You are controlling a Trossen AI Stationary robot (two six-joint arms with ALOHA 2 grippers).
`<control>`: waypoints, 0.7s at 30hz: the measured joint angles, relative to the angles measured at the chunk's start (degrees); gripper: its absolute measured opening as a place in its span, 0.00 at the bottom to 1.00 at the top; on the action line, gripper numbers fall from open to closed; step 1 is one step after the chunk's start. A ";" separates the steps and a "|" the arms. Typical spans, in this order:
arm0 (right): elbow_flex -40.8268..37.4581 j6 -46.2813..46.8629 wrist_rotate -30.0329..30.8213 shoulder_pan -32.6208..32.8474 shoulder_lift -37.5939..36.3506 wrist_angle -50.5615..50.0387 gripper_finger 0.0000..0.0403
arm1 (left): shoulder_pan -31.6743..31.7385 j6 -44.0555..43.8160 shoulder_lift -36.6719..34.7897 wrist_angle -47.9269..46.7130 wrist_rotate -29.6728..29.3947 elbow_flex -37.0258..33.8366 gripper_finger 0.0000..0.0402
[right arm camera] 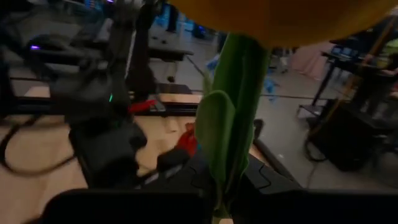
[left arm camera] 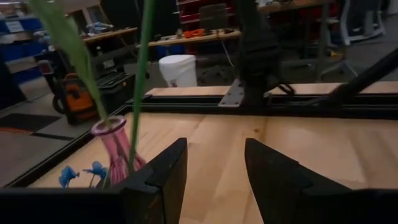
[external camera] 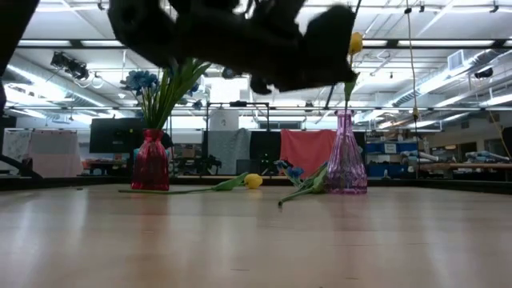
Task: Sort flowers into vase by color
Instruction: Put the yellow flower into the pink vase
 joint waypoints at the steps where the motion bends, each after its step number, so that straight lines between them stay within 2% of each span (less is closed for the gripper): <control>1: 0.92 -0.54 0.63 0.00 -0.07 -0.66 0.09 | 0.42 -0.06 0.77 0.77 0.09 0.00 0.42; 8: 3.20 -6.41 5.88 -0.72 -0.87 -0.87 0.09 | 5.75 -4.78 3.74 3.29 4.72 0.00 0.42; 12: 3.20 -7.01 7.64 -0.83 -1.03 -2.17 0.09 | 8.46 -5.63 4.18 3.15 4.87 0.00 0.42; 17: 3.20 -8.22 7.77 -1.22 -1.03 -3.85 0.09 | 10.50 -5.62 4.18 3.70 5.00 0.00 0.43; 21: 3.20 -7.37 7.32 -1.80 -1.40 -4.48 0.09 | 11.33 -5.65 4.18 4.09 7.42 0.00 0.49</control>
